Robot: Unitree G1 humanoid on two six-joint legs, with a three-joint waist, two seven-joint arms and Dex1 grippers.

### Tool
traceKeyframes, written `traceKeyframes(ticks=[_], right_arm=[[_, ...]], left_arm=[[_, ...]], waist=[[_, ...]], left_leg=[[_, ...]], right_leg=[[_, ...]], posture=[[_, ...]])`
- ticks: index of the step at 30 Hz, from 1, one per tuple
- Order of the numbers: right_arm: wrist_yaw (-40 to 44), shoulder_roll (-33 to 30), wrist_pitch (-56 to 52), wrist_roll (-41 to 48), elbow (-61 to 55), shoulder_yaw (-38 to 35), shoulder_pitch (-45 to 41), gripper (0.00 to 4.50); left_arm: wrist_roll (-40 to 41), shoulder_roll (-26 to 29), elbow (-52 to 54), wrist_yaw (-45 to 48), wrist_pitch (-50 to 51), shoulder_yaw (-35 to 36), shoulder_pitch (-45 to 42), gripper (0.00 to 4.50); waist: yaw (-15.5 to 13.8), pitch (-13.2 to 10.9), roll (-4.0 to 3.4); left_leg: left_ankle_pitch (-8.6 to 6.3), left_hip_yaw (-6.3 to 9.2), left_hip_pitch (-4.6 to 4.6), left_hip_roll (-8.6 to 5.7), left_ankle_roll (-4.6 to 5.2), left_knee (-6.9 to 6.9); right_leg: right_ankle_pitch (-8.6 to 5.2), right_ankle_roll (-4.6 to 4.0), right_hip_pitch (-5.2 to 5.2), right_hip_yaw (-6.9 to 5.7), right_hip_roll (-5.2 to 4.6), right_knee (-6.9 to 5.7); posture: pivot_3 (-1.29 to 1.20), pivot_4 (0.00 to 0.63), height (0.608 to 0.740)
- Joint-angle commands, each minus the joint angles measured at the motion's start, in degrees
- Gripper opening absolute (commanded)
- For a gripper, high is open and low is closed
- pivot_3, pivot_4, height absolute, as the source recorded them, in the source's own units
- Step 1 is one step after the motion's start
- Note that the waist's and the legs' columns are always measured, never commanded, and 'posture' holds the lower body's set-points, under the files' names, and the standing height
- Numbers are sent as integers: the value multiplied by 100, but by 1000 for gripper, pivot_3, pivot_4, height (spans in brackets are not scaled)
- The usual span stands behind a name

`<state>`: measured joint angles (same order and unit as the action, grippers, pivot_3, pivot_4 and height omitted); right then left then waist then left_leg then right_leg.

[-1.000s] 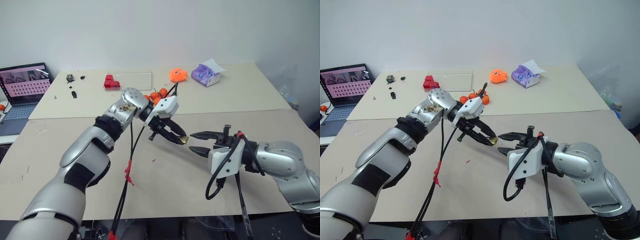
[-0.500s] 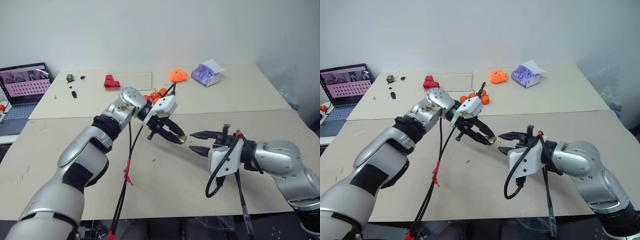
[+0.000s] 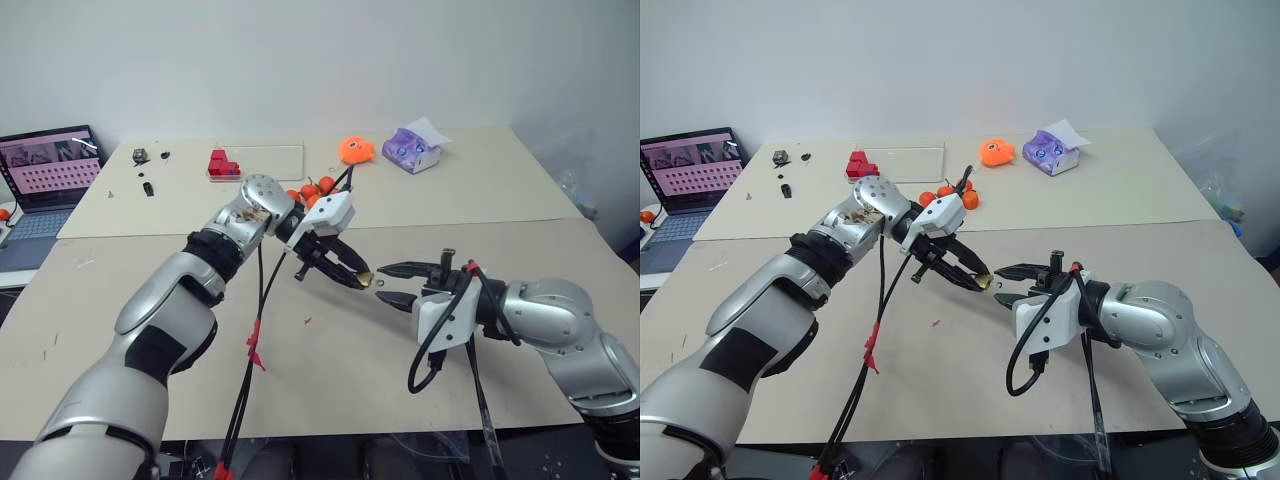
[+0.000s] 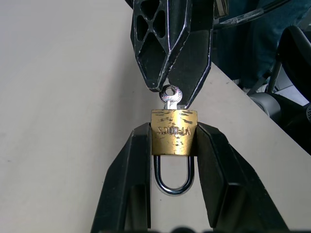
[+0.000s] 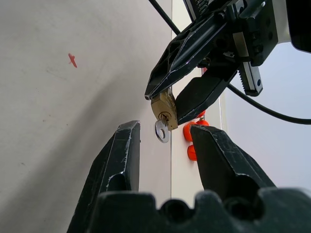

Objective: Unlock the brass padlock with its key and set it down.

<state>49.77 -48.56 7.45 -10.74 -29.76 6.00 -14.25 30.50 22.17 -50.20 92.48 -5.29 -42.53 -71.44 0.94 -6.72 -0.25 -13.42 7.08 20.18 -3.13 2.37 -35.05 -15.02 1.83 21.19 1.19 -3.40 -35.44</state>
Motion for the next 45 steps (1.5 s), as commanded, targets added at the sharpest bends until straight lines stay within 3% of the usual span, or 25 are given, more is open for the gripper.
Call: traceKeyframes(ticks=[1,4,12,23,26,29,32,35,39,41,45], right_arm=[[-84,24,92,55,-98,-125,-89,1085],[-75,24,83,69,-102,-127,-87,38],[-44,101,-196,231,-213,-119,-123,38],[31,381,-1846,1105,-461,-293,-385,38],[-13,305,-1714,938,-454,-263,-487,38],[40,-26,-799,358,-322,-100,-506,38],[104,-135,-423,330,-257,-36,-320,38],[160,-167,-242,455,-234,-75,-143,809],[57,-231,173,250,-125,-165,41,2392],[-71,-301,515,74,79,-262,245,2970],[-337,-345,1028,-70,390,-486,583,2970]], left_arm=[[112,60,145,2,-9,41,-187,822],[113,56,145,2,-5,50,-186,822],[28,-56,70,2,-140,231,-195,822],[-654,-489,117,2,-970,1054,-80,822],[-690,-491,120,2,-828,1086,-44,822],[-626,-486,75,2,-498,1096,-18,822],[-484,-507,52,2,-56,1149,-14,822],[-379,-532,58,2,353,1211,-13,822],[-225,-457,213,2,682,1146,0,822],[-151,-401,283,2,809,1105,0,822],[-111,-327,300,2,845,1043,5,822]], waist=[[1,0,0],[4,0,-1],[3,0,0],[-5,2,-3],[0,2,-3],[-3,7,-11],[5,7,-11],[8,7,-11],[33,7,-11],[28,7,-11],[5,7,-11]], left_leg=[[0,0,0,0,0,0],[0,0,0,0,0,0],[0,0,-1,0,0,0],[0,2,0,2,0,3],[0,2,-1,2,1,4],[0,2,-2,1,1,6],[0,1,-2,0,1,6],[0,1,-2,2,1,5],[0,1,-3,2,1,5],[0,1,-4,3,1,5],[0,0,-6,1,1,5]], right_leg=[[0,0,0,0,0,0],[0,0,0,0,0,0],[0,0,0,0,0,-1],[1,-1,0,0,-1,3],[1,-1,0,1,0,2],[0,0,0,-3,0,1],[-1,2,0,-5,1,2],[-1,1,-1,-6,2,1],[0,1,-1,-3,2,-1],[0,1,-1,-3,2,-2],[-1,1,-3,-3,2,-2]], posture=[[0,150,740],[0,150,740],[0,150,740],[0,150,740],[0,150,740],[0,150,740],[0,150,740],[0,150,740],[0,150,740],[0,150,740],[0,150,740]])
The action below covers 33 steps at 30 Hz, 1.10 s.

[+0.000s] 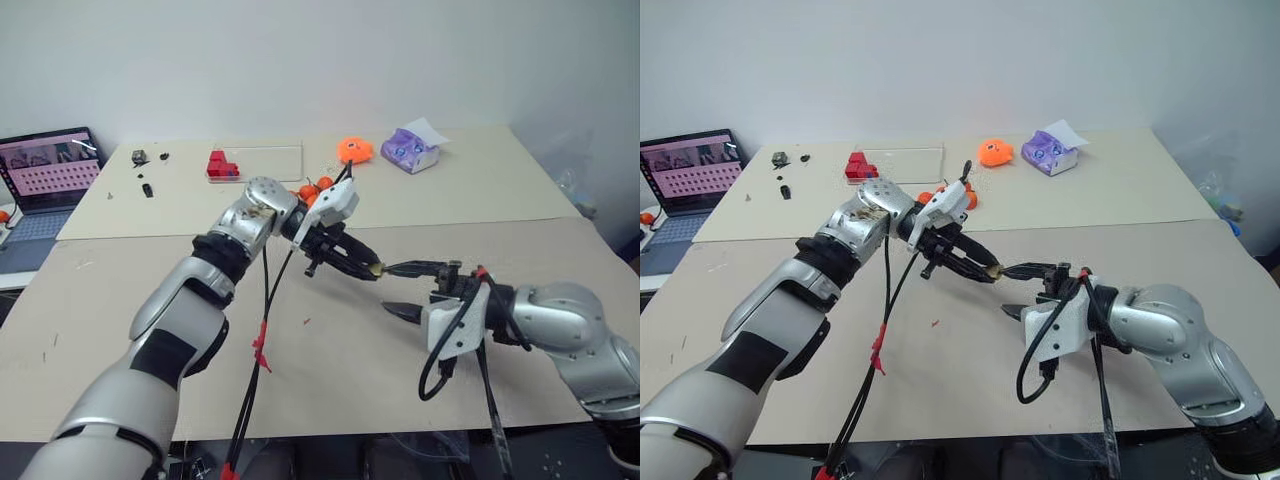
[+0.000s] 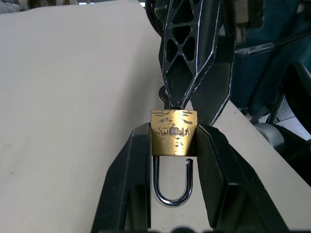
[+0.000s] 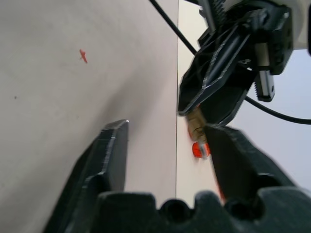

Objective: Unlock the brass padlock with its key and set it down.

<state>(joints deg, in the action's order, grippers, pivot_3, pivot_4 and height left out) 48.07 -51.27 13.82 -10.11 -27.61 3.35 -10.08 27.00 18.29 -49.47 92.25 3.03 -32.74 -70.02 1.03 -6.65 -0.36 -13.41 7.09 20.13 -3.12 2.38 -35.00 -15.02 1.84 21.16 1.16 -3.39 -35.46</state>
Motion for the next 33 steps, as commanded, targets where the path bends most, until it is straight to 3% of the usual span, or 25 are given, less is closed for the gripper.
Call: traceKeyframes(ticks=[1,13,33], right_arm=[[-240,-76,497,-187,211,-257,198,2970],[-384,-54,743,-252,225,-345,76,2970],[-463,363,853,-394,15,12,-184,2970]], left_arm=[[249,93,234,25,15,7,-126,822],[492,390,243,25,-161,-836,-89,822],[820,298,195,25,-95,-1113,-235,822]], waist=[[-4,-1,1],[-2,-4,6],[9,-5,7]], left_leg=[[1,-1,1,-1,-1,0],[0,-4,-3,0,0,0],[0,-5,-2,-1,0,-1]], right_leg=[[0,0,0,0,0,0],[0,-1,-1,7,1,-3],[0,-1,-1,7,1,2]], posture=[[0,150,740],[0,150,740],[0,150,740]])
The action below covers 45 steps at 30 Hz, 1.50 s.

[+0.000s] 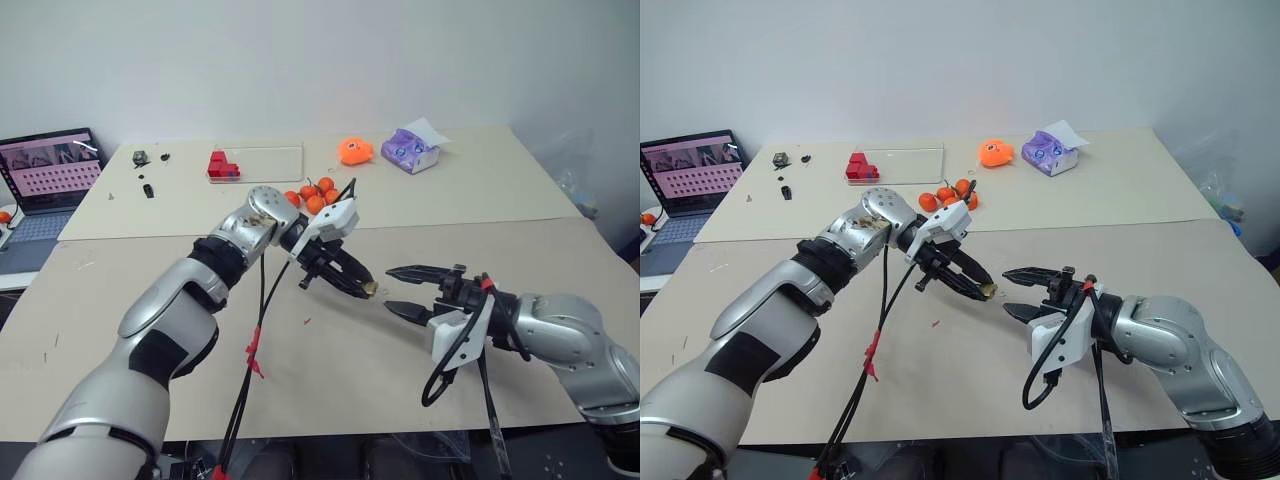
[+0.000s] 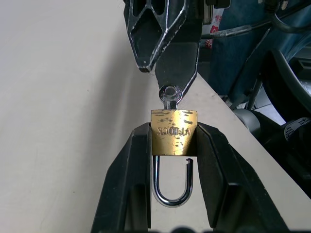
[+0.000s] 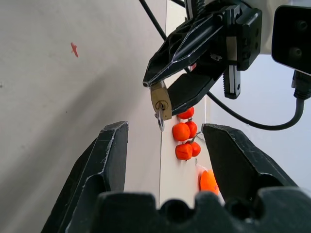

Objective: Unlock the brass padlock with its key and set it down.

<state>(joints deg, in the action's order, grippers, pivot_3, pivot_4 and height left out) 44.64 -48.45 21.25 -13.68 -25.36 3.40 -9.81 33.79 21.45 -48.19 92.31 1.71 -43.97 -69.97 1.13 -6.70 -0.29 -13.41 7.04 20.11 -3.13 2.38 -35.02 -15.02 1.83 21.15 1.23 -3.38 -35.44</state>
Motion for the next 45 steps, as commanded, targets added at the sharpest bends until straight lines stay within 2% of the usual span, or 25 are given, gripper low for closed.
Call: traceKeyframes(ticks=[1,13,14,16,22,23,44,45], right_arm=[[-129,109,112,-61,-204,36,-254,2970],[-194,261,196,-207,-16,207,-493,2970],[-193,262,197,-202,-15,208,-488,2597],[-200,266,217,-196,-6,209,-478,2362],[-212,260,271,-175,38,204,-481,235],[-213,253,286,-169,47,196,-475,160],[-229,287,288,-172,-43,196,-482,154],[-225,286,287,-169,-39,198,-480,154]], left_arm=[[152,-28,74,19,39,4,-242,822],[252,-20,213,19,63,-84,-230,822],[248,-16,201,19,56,-91,-226,822],[252,-7,202,19,56,-104,-215,822],[296,17,237,19,67,-133,-203,822],[296,19,239,19,69,-134,-203,822],[246,5,167,19,106,-104,-210,822],[254,-1,158,19,159,-97,-217,1619]], waist=[[-8,0,-1],[-5,8,-13],[-4,8,-13],[-2,8,-13],[-4,9,-16],[-5,10,-16],[-3,9,-15],[-2,9,-15]], left_leg=[[0,0,0,0,0,0],[0,0,1,-1,0,0],[0,0,1,-2,0,0],[0,0,0,-1,0,0],[0,0,-1,-1,0,0],[0,0,-1,-1,0,0],[0,0,0,-1,0,0],[0,0,0,-1,0,0]], right_leg=[[0,0,0,0,0,0],[0,0,0,-1,0,2],[0,0,0,0,0,1],[0,0,0,-1,0,0],[0,0,0,-1,1,-1],[0,0,0,-1,1,-1],[0,0,0,-1,1,0],[0,0,0,0,1,0]], posture=[[0,150,740],[0,150,740],[0,150,740],[0,150,740],[0,150,740],[0,150,740],[0,150,740],[0,150,740]])
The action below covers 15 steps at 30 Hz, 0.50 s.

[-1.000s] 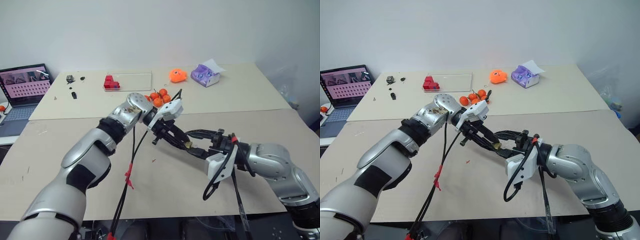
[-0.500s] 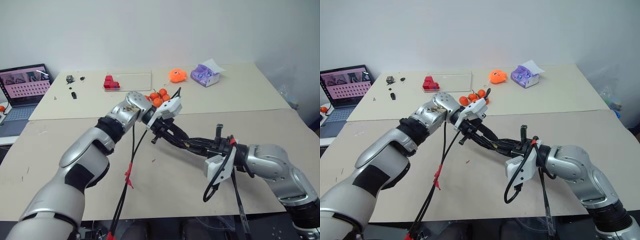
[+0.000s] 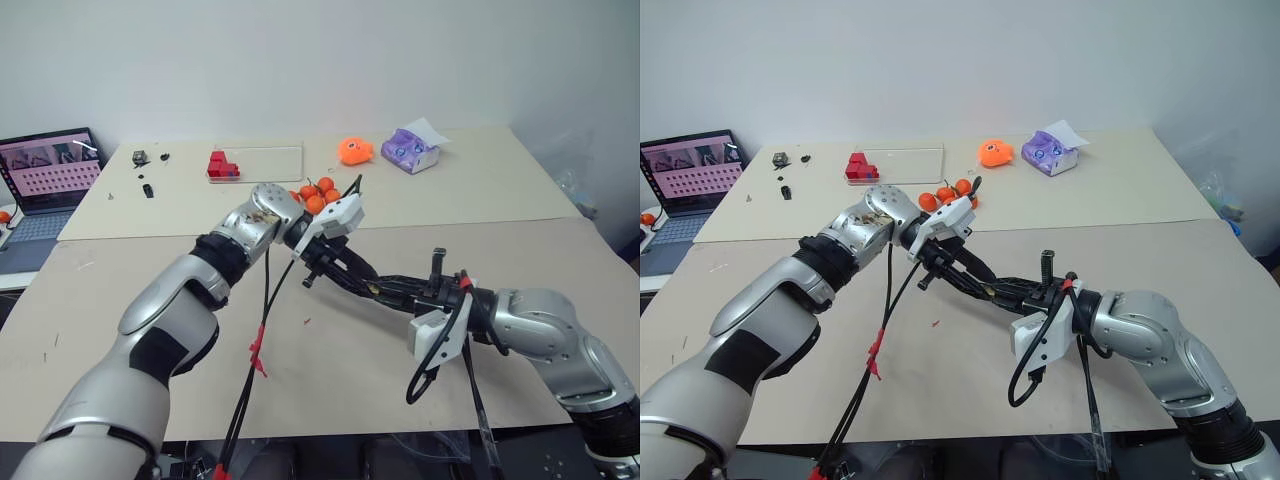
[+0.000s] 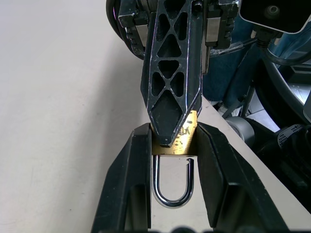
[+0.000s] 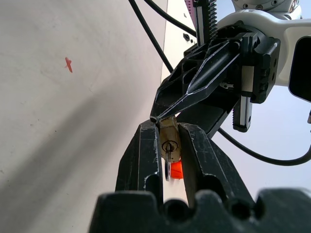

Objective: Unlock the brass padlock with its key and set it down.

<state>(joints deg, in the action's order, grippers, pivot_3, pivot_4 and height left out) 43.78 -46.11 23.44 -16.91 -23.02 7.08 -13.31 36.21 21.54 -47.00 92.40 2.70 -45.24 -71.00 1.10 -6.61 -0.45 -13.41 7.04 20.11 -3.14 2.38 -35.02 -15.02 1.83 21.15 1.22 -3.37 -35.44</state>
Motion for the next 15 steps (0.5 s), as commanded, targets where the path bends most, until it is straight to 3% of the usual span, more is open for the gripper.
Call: traceKeyframes(ticks=[1,6,15], right_arm=[[-137,50,72,154,-262,-167,-128,154],[-137,50,76,155,-229,-147,-142,154],[-163,-5,210,128,6,-170,-74,154]], left_arm=[[48,11,68,10,124,9,-125,1824],[-24,25,12,10,62,108,-166,3501],[55,87,-381,10,608,1200,-618,3501]], waist=[[2,0,0],[0,0,0],[5,-1,1]], left_leg=[[0,0,0,0,0,0],[0,0,0,0,0,-1],[0,0,0,0,0,0]], right_leg=[[0,0,0,0,0,0],[0,0,0,0,0,0],[-1,1,1,-2,2,1]], posture=[[0,150,740],[0,150,740],[0,150,740]])
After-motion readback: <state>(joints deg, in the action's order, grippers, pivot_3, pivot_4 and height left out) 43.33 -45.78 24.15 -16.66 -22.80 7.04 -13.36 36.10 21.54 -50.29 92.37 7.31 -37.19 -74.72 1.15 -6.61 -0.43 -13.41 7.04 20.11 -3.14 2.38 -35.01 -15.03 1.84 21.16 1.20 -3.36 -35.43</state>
